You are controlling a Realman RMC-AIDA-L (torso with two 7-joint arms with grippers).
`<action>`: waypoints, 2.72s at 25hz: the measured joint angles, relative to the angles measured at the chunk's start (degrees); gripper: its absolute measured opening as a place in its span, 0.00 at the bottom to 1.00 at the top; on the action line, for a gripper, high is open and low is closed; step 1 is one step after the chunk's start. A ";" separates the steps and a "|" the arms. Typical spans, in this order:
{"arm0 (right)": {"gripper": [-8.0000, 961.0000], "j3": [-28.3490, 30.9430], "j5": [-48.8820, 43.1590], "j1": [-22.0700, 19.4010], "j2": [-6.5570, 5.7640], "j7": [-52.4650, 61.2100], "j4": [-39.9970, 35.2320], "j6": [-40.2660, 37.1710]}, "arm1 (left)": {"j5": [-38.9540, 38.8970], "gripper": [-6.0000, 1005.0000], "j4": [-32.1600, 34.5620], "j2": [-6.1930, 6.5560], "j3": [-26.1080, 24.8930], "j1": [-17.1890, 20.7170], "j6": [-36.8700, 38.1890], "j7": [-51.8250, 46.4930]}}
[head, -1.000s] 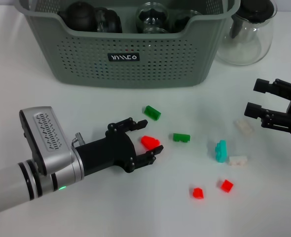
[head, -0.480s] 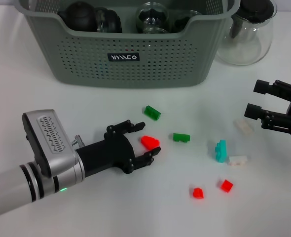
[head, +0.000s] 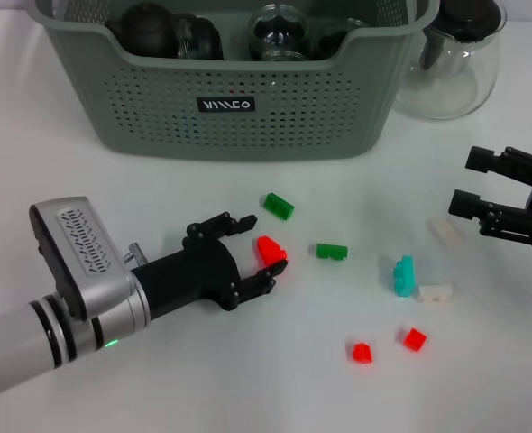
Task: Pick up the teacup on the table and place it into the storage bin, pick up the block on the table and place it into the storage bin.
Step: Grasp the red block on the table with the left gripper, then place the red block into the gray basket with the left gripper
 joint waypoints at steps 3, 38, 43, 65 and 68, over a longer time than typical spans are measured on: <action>0.90 -0.10 0.00 -0.05 -0.02 0.00 0.00 0.00 | 0.21 0.71 -0.54 -0.11 0.73 -0.47 -0.02 0.01; 0.90 0.28 0.00 -0.59 -0.09 0.00 0.00 -0.35 | 7.24 0.40 20.32 1.20 0.79 7.70 19.65 -27.66; 0.90 0.27 0.00 -0.55 -0.11 0.00 0.00 -0.35 | 7.84 0.40 32.41 1.89 -2.17 7.86 35.28 -42.88; 0.90 0.28 0.00 0.12 0.14 0.00 -0.27 -0.31 | 39.55 0.40 48.44 13.34 9.31 -26.88 4.31 -108.76; 0.90 0.28 0.17 0.17 0.27 -0.48 -0.19 -0.32 | 48.08 0.41 48.31 10.03 12.16 -27.65 -0.42 -112.27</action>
